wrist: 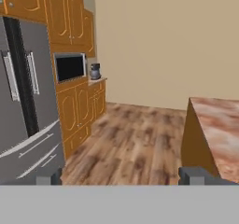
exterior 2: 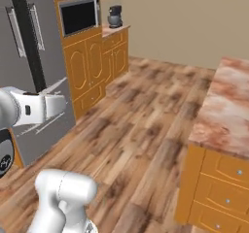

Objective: Navigate to the microwave.

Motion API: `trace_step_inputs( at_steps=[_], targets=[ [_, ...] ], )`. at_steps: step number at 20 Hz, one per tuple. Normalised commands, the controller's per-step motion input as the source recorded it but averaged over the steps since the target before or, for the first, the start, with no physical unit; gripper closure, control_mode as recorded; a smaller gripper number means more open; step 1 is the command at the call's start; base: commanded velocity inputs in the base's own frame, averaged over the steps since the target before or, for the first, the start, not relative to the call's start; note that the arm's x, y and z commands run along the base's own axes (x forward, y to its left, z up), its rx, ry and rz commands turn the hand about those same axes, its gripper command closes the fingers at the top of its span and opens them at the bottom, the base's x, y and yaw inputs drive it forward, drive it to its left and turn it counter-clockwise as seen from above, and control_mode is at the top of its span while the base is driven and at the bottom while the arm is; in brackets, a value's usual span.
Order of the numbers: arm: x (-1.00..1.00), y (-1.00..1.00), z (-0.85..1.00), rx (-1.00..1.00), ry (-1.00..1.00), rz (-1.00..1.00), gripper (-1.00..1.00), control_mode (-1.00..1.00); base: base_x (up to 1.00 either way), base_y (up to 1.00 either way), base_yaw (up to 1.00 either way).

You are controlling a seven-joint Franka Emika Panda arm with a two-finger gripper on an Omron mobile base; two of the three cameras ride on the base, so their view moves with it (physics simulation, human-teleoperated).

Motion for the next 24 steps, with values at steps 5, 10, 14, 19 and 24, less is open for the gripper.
trace_step_inputs(
  at_steps=[5,10,14,19,24],
  targets=[
    [0.0,0.0,0.0,0.0,0.0,0.0,-1.0,1.0,1.0,0.78,0.09],
    [0.0,0.0,0.0,0.0,0.0,0.0,-1.0,1.0,1.0,0.42,0.33],
    [0.0,0.0,0.0,0.0,0.0,0.0,-1.0,1.0,1.0,0.07,0.6],
    [0.0,0.0,0.0,0.0,0.0,0.0,-1.0,1.0,1.0,0.0,0.78],
    [0.0,0.0,0.0,0.0,0.0,0.0,-1.0,1.0,1.0,0.0,0.87]
  ],
)
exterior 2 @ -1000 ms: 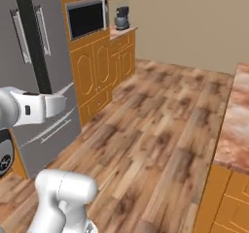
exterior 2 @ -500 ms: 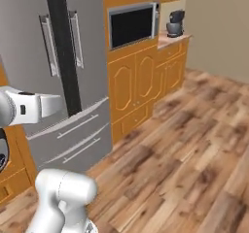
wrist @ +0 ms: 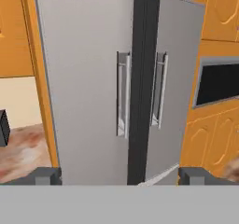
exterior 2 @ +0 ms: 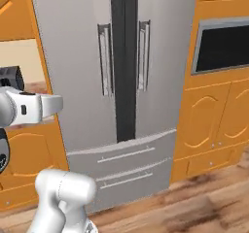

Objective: Navigate to the microwave.

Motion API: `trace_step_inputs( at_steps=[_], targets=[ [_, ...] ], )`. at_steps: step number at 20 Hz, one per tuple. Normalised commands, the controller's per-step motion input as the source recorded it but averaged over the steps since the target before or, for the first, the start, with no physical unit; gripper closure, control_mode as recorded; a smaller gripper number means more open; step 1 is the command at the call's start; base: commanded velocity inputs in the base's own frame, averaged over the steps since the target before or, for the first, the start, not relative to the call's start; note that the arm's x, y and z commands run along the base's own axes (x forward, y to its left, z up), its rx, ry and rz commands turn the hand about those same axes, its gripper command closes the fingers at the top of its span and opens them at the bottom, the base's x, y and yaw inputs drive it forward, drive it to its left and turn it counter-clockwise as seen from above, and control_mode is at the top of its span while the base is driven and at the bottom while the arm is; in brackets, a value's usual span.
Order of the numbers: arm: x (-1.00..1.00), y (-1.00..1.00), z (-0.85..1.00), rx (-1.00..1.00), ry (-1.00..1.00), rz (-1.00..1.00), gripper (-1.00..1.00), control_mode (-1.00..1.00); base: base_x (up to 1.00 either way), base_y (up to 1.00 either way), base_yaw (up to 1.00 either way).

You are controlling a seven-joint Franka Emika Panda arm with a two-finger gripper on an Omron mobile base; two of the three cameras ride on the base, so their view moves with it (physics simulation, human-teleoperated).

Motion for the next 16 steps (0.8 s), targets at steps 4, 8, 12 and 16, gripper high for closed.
trace_step_inputs(
  at_steps=[4,8,12,16],
  targets=[
    [0.0,0.0,0.0,0.0,0.0,0.0,-1.0,1.0,0.67,-0.31,0.82],
    [0.0,0.0,0.0,0.0,0.0,0.0,-1.0,1.0,-0.3,-0.96,0.43],
    [0.0,0.0,0.0,0.0,0.0,0.0,-1.0,1.0,-0.84,-1.0,0.13],
    [0.0,0.0,0.0,0.0,0.0,0.0,-1.0,1.0,-0.02,-1.0,0.06]
  ],
)
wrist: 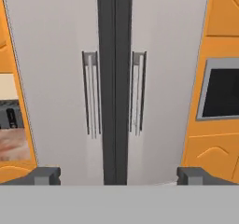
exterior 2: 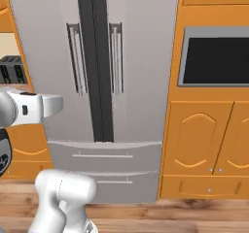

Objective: Navigate to the microwave.

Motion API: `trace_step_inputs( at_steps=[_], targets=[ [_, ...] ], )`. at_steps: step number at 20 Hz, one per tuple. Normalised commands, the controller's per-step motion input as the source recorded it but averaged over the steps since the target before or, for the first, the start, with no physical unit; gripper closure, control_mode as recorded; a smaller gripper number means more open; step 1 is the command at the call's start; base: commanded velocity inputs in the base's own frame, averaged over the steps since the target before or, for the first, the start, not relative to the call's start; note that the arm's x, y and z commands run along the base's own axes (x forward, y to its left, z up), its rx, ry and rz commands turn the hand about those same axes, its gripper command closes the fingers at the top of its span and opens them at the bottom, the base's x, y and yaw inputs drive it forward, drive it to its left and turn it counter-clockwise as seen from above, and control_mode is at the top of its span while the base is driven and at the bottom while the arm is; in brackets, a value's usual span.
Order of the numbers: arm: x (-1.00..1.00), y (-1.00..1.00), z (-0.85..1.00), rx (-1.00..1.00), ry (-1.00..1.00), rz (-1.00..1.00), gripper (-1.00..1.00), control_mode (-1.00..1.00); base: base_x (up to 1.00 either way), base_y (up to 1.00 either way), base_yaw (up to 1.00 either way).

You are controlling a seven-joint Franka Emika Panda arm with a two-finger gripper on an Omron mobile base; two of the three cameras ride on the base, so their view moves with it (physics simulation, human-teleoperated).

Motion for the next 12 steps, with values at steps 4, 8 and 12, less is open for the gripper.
trace_step_inputs(
  at_steps=[4,8,12],
  targets=[
    [0.0,0.0,0.0,0.0,0.0,0.0,-1.0,1.0,0.85,-1.0,0.0],
    [0.0,0.0,0.0,0.0,0.0,0.0,-1.0,1.0,1.0,-1.0,0.0],
    [0.0,0.0,0.0,0.0,0.0,0.0,-1.0,1.0,0.7,-1.0,0.0]
  ],
)
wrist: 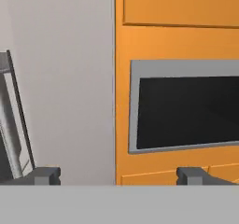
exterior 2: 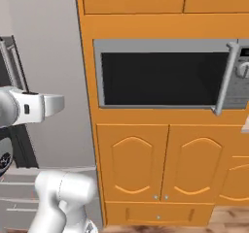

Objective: Navigate to the microwave.

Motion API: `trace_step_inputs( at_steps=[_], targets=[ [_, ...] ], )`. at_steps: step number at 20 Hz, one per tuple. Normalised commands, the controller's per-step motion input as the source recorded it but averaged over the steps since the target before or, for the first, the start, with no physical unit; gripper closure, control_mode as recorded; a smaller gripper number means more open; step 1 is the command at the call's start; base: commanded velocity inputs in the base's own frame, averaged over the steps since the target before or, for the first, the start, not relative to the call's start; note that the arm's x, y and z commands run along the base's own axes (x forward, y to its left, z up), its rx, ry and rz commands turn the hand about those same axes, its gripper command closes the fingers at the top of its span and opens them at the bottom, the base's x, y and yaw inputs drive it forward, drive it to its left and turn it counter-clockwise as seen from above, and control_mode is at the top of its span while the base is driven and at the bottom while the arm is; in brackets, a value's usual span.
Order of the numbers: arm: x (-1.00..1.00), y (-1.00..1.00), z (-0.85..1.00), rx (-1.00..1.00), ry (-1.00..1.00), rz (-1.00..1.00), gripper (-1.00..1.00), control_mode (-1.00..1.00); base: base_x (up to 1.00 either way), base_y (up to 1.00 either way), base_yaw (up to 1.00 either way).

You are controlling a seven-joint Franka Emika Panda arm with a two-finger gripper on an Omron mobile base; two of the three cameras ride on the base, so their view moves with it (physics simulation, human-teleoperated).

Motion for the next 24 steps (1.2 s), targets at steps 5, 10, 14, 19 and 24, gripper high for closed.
trace_step_inputs(
  at_steps=[5,10,14,19,24],
  targets=[
    [0.0,0.0,0.0,0.0,0.0,0.0,-1.0,1.0,0.7,-1.0,0.0],
    [0.0,0.0,0.0,0.0,0.0,0.0,-1.0,1.0,1.0,-0.97,0.02],
    [0.0,0.0,0.0,0.0,0.0,0.0,-1.0,1.0,0.93,-0.92,0.14],
    [0.0,0.0,0.0,0.0,0.0,0.0,-1.0,1.0,0.81,-0.91,0.15],
    [0.0,0.0,0.0,0.0,0.0,0.0,-1.0,1.0,1.0,-0.71,0.1]
  ],
)
